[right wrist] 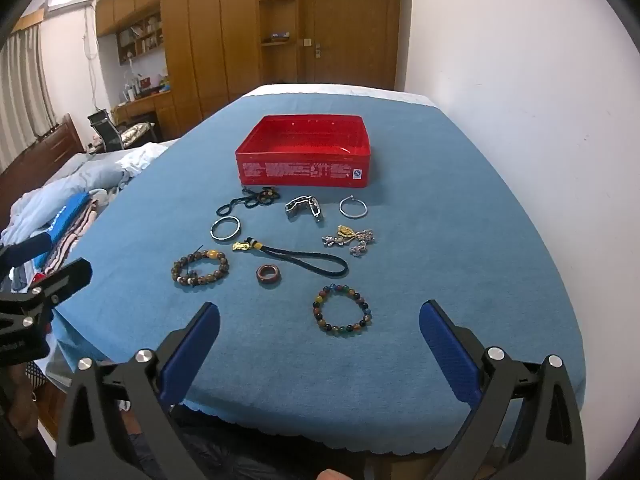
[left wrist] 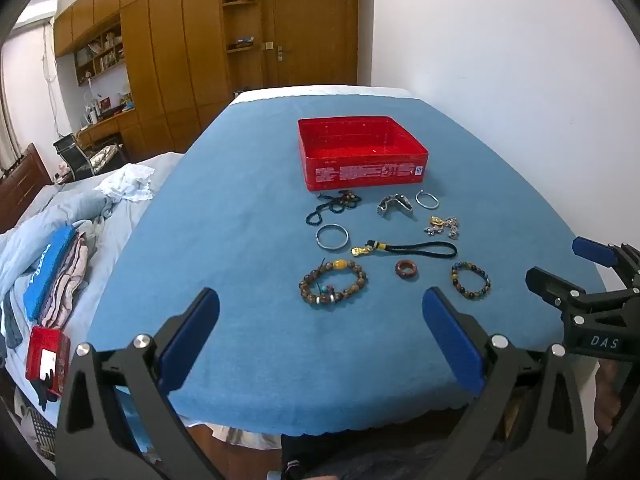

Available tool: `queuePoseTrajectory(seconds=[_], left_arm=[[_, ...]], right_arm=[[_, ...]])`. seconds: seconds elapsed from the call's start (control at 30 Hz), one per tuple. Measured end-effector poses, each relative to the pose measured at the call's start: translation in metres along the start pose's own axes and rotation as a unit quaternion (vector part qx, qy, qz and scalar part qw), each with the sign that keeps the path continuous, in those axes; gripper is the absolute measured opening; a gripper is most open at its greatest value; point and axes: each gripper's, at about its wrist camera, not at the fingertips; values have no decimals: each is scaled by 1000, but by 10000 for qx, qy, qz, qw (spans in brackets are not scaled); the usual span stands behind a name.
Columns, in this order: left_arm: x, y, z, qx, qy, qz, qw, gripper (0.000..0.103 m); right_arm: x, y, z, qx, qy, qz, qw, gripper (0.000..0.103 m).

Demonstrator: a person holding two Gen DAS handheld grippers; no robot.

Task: Organize jewelry

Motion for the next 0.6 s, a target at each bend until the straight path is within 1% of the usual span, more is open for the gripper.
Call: queuePoseTrajectory(seconds=[0.6], left_arm=[[-2,-1,-2,33,-2,-24,10000,100]], right_arm=[[-2,0,1,-20,-13,6,10000,99]])
Point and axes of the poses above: each gripper's, at about its wrist camera, not at the fingertips, and y roughly against the way its jaws point, x to its left, z to its top, and after that the axes turned 8 degrees about x, right-handed
